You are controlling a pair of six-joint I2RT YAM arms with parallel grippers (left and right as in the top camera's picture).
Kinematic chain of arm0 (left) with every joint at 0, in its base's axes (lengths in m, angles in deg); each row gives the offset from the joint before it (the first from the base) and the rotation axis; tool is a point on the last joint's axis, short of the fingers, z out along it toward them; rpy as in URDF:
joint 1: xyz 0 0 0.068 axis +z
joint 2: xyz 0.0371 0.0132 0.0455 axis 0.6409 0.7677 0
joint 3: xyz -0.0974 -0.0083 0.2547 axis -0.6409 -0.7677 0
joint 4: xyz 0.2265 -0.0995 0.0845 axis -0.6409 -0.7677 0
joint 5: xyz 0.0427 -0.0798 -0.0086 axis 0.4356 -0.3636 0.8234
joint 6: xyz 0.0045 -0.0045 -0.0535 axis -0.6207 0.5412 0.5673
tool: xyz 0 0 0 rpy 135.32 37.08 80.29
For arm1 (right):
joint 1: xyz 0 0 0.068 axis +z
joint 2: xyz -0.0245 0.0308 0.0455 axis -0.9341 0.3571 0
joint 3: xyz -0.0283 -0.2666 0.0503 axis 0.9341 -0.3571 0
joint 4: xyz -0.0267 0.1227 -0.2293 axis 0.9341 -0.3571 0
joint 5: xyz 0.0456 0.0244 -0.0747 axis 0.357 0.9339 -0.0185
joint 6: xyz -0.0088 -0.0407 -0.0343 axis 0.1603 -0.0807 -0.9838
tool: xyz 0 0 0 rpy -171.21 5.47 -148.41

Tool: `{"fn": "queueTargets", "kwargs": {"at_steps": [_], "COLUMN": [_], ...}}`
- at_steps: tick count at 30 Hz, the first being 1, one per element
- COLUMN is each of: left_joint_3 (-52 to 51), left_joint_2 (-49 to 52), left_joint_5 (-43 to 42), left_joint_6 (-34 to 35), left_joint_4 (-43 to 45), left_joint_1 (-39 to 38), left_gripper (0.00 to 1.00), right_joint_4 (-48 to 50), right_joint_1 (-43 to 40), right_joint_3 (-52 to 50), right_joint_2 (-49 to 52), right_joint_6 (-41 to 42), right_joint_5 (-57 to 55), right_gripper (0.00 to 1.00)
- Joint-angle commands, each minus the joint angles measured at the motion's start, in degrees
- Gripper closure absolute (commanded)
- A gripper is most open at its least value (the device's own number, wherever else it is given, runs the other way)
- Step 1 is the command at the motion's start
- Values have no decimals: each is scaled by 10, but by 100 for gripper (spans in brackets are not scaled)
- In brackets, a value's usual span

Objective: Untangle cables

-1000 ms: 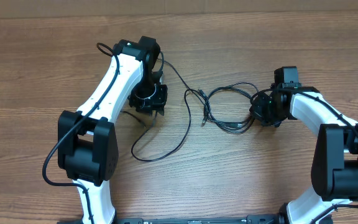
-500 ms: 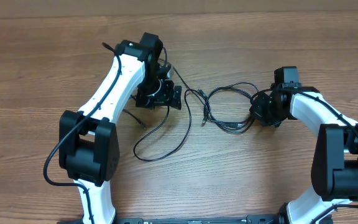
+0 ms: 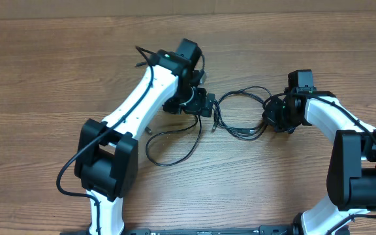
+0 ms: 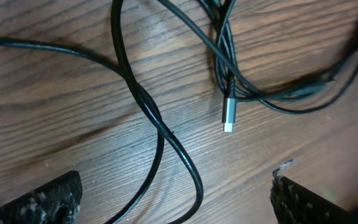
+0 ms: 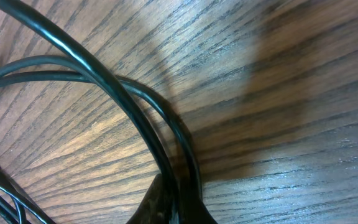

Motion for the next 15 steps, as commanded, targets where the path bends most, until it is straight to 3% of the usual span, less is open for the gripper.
{"fn": "queueTargets", "kwargs": {"at_steps": [1, 3, 9, 12, 15], "left_joint_3": [-5, -12, -49, -75, -90], "left_joint_2": [4, 4, 4, 4, 4], "left_joint_5": [76, 97, 101, 101, 109], "left_joint_6": [61, 78, 120, 132, 132], "left_joint_4": [1, 8, 53, 86, 113], "left_joint_1": [-16, -23, -27, -27, -27], "left_gripper": [4, 4, 21, 36, 58], "right_joint_4": [1, 2, 4, 3, 3], "right_joint_1": [-4, -4, -4, -4, -4], "right_joint_3": [-1, -1, -1, -1, -1], "right_joint_2": [0, 0, 0, 0, 0], "right_joint_6": [-3, -3, -3, -3, -3], "right_joint_5": [-7, -7, -7, -6, -6], "right_gripper": [96, 96, 95, 95, 95]}}
